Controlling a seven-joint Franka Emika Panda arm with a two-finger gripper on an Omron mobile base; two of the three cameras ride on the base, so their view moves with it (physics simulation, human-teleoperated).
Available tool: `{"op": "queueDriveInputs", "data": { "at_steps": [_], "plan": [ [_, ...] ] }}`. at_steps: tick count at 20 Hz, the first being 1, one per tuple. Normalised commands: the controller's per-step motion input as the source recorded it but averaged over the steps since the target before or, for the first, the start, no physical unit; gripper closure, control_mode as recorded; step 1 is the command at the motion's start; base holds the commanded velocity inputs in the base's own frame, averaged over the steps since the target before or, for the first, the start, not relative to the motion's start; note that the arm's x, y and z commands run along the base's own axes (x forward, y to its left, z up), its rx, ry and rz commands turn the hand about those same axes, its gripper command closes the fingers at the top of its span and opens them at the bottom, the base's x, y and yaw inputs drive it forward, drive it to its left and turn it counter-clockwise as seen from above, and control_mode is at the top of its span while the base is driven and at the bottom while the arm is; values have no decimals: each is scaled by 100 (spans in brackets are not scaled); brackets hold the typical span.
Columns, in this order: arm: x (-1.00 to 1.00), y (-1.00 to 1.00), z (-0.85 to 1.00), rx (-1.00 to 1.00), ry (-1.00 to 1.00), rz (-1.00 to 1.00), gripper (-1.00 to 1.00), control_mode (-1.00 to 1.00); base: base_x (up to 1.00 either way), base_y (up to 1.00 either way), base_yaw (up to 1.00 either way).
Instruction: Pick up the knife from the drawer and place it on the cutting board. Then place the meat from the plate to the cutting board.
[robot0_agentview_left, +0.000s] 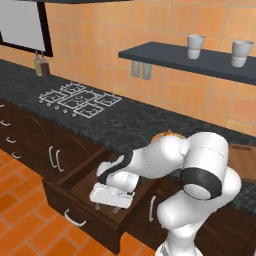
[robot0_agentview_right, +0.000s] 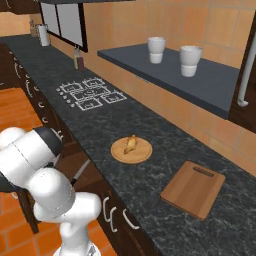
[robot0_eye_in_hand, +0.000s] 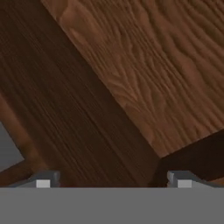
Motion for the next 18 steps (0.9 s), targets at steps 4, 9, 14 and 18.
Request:
{"op": "queueDriveInputs", "data": {
  "at_steps": [4,9,14,18],
  "plan": [
    [52,-10,78,-12,-26,11,-100,-100,0,0,0],
    [100,-19,64,-15,-9,-2,-100,-100,0,0,0],
    [100,-33,13,-11,8,-11,-100,-100,0,0,0],
    [72,-27,-35,-15,12,-14,-100,-100,0,0,0]
  ]
}}
